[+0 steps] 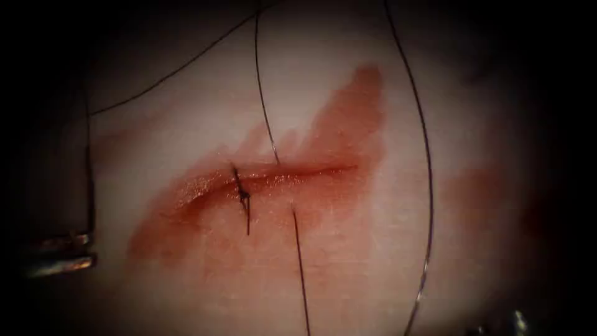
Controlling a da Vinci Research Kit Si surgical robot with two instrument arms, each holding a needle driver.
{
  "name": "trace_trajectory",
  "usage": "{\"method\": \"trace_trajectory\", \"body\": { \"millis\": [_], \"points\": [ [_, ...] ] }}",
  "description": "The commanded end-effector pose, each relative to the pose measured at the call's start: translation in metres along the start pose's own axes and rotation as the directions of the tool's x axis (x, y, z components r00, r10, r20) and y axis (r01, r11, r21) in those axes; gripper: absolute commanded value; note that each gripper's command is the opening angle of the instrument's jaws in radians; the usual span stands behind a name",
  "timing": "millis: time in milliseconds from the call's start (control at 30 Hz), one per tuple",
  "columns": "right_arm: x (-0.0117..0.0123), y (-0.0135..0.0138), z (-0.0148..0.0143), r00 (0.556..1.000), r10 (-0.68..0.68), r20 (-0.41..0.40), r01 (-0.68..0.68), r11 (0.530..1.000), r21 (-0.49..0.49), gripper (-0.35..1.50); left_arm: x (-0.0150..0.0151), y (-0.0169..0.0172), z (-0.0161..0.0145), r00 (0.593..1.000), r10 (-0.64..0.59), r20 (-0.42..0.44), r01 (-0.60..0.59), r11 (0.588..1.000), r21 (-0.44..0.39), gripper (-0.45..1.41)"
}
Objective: Wound Closure
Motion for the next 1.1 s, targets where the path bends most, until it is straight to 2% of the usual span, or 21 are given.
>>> {"method": "trace_trajectory", "body": {
  "millis": [33, 67, 100, 133, 200, 267, 333, 400, 533, 667, 800, 867, 933, 1100],
  "points": [
    [0.0003, -0.0011, 0.0009, 1.0, -0.016, -0.004, 0.016, 0.999, 0.037, -0.35, -0.0004, 0.0004, 0.0007, 1.0, -0.002, 0.002, 0.002, 1.0, 0.003, -0.45],
    [0.0005, -0.0008, 0.0007, 1.0, -0.017, -0.003, 0.017, 1.0, 0.023, -0.35, -0.0003, 0.0002, 0.0009, 1.0, -0.004, 0.003, 0.004, 1.0, 0.007, -0.45],
    [0.0005, -0.0005, 0.0005, 1.0, -0.017, -0.004, 0.017, 1.0, 0.001, -0.2, -0.0002, -0.0001, 0.001, 1.0, -0.012, 0.005, 0.012, 1.0, 0.011, -0.45],
    [0.0005, -0.0005, 0.0005, 1.0, -0.017, -0.004, 0.017, 1.0, 0.001, -0.2, -0.0002, -0.0001, 0.001, 1.0, -0.012, 0.005, 0.012, 1.0, 0.011, -0.45],
    [0.0005, 0.0004, -0.0003, 1.0, -0.019, -0.007, 0.018, 0.998, -0.063, 0.79, 0.0002, -0.0009, 0.0014, 1.0, 0.001, 0.007, -0.001, 1.0, 0.016, -0.45],
    [0.0003, 0.0012, -0.0013, 1.0, -0.012, -0.007, 0.011, 0.993, -0.118, 1.13, 0.0008, -0.0022, 0.0018, 1.0, 0.016, 0.011, -0.016, 1.0, 0.02, -0.45],
    [-0.0002, 0.0019, -0.0024, 1.0, 0.003, -0.007, -0.004, 0.986, -0.169, 1.28, 0.0016, -0.0035, 0.0019, 1.0, 0.023, 0.015, -0.023, 0.999, 0.025, -0.45],
    [-0.0011, 0.0025, -0.0038, 1.0, 0.021, -0.002, -0.02, 0.971, -0.238, 1.31, 0.0029, -0.005, 0.0013, 0.999, 0.033, 0.008, -0.034, 0.999, 0.043, -0.45],
    [-0.0023, 0.003, -0.0046, 1.0, 0.029, 0.001, -0.028, 0.964, -0.263, 1.3, 0.0048, -0.006, 0.0001, 0.998, 0.056, -0.018, -0.054, 0.996, 0.074, -0.45],
    [-0.0042, 0.0046, -0.0052, 0.998, 0.061, -0.009, -0.061, 0.947, -0.315, 1.28, 0.0074, -0.0065, -0.0019, 0.996, 0.08, -0.049, -0.074, 0.99, 0.121, -0.45],
    [-0.0064, 0.0074, -0.0039, 0.997, 0.074, 0.002, -0.068, 0.923, -0.378, 1.26, 0.009, -0.0064, -0.0029, 0.994, 0.078, -0.083, -0.063, 0.983, 0.173, -0.45],
    [-0.0068, 0.0078, -0.0035, 0.997, 0.072, 0.006, -0.064, 0.922, -0.382, 1.26, 0.009, -0.0063, -0.0027, 0.994, 0.077, -0.081, -0.062, 0.982, 0.176, -0.45],
    [-0.0083, 0.0092, -0.0019, 0.998, 0.068, 0.016, -0.056, 0.921, -0.386, 1.26, 0.0086, -0.006, -0.0023, 0.994, 0.08, -0.076, -0.065, 0.98, 0.187, -0.45],
    [-0.0097, 0.0108, 0.0004, 0.997, 0.065, 0.03, -0.047, 0.913, -0.405, 1.25, 0.0076, -0.0055, -0.0014, 0.993, 0.091, -0.081, -0.075, 0.98, 0.185, -0.45]
  ]
}}
